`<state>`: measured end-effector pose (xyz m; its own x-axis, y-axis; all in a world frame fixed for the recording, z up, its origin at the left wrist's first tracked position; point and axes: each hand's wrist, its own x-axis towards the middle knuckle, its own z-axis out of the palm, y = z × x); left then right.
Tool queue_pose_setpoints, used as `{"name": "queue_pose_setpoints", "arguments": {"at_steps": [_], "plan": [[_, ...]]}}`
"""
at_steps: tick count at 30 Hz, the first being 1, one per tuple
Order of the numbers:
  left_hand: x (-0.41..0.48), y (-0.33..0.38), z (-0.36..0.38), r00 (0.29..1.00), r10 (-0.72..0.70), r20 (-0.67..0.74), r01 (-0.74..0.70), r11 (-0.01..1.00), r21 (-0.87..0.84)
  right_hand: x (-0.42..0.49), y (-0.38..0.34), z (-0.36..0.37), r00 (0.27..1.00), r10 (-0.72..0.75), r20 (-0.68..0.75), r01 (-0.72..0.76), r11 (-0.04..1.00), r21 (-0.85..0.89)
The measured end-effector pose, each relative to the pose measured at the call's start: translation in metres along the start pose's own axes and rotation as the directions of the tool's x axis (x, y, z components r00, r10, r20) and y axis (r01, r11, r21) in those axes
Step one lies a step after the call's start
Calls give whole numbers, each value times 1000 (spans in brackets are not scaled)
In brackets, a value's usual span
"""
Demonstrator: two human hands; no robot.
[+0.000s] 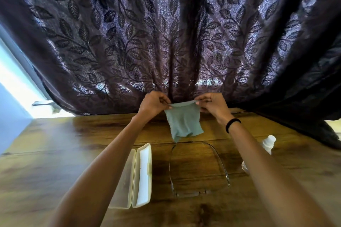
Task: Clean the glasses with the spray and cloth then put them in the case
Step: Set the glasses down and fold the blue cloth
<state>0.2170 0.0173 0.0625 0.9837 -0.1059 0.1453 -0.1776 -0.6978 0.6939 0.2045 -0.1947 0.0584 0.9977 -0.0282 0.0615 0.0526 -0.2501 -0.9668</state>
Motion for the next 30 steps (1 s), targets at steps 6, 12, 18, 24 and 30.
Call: {"name": "queue_pose_setpoints", "arguments": {"at_steps": [6,12,18,24,30], "plan": [[-6,7,-11,970,202,-134,-226,954,-198,-1,-4,-7,995,-97,-27,101,970,222],[-35,-19,11,932,185,313,-204,979,29,-23,33,-9,967,119,227,-85,984,-154],[-48,-29,26,865,111,489,-180,979,96,-38,45,-12,889,288,357,-144,914,-379],[-36,-31,26,930,101,353,-122,992,36,-28,43,-10,936,277,216,-193,920,-342],[-15,-39,36,963,19,267,-41,996,76,-9,45,-1,967,245,75,-203,912,-356]]}}
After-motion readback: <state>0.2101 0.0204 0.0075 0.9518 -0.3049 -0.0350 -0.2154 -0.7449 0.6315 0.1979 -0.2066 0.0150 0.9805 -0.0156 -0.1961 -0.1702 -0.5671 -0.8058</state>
